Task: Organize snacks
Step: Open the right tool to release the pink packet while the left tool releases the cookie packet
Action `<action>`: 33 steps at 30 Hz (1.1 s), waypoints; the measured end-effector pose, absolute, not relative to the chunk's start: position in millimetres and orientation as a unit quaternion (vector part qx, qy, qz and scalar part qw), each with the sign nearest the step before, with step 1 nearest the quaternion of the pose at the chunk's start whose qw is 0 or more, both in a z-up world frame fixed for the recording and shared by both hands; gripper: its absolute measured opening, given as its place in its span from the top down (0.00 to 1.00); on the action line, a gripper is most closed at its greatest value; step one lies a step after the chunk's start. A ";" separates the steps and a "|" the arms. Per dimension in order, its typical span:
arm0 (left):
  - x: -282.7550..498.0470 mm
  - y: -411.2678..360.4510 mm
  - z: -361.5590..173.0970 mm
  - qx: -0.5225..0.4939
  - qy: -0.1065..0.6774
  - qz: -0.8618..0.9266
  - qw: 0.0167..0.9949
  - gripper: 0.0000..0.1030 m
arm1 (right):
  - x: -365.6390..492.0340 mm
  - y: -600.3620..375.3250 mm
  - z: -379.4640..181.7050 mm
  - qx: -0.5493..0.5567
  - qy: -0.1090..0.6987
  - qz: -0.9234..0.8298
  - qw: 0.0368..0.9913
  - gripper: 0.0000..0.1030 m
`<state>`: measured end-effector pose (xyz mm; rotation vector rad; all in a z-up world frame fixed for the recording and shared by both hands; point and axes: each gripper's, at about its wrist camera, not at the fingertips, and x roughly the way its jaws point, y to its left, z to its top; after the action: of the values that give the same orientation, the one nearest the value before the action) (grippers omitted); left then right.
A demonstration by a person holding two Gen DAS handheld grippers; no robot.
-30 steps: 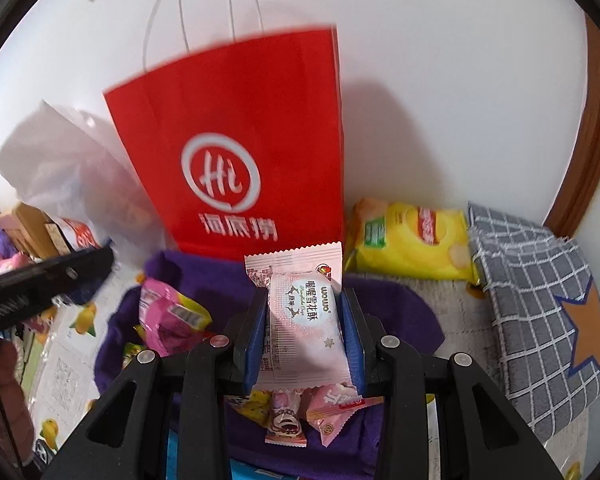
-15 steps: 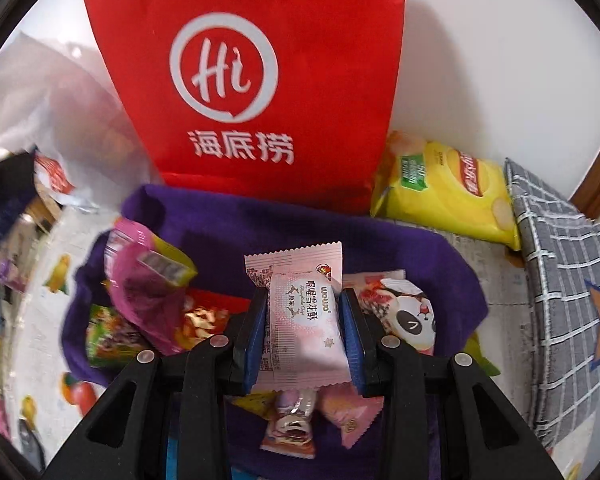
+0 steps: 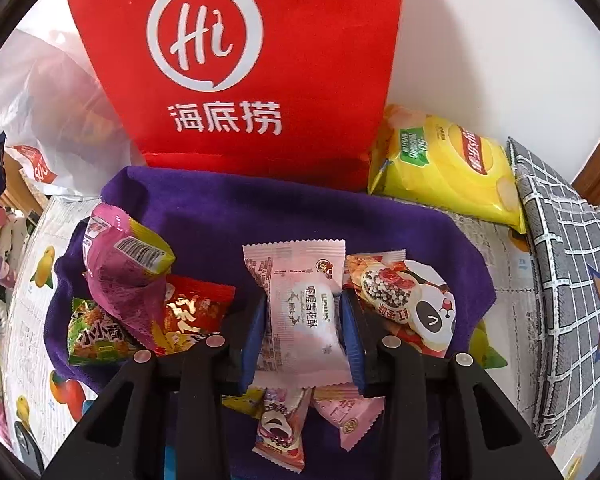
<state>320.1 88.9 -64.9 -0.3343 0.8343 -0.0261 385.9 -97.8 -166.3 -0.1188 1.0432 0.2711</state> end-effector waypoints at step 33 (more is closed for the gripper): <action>364.4 31.0 -146.9 -0.089 0.540 -0.008 0.837 0.63 | 377.3 -142.8 -116.0 -0.009 0.449 0.116 0.886 0.58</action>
<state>364.4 31.0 -146.9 -0.1886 1.1426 -0.0168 377.3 -142.8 -116.0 -0.0183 0.9331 0.2418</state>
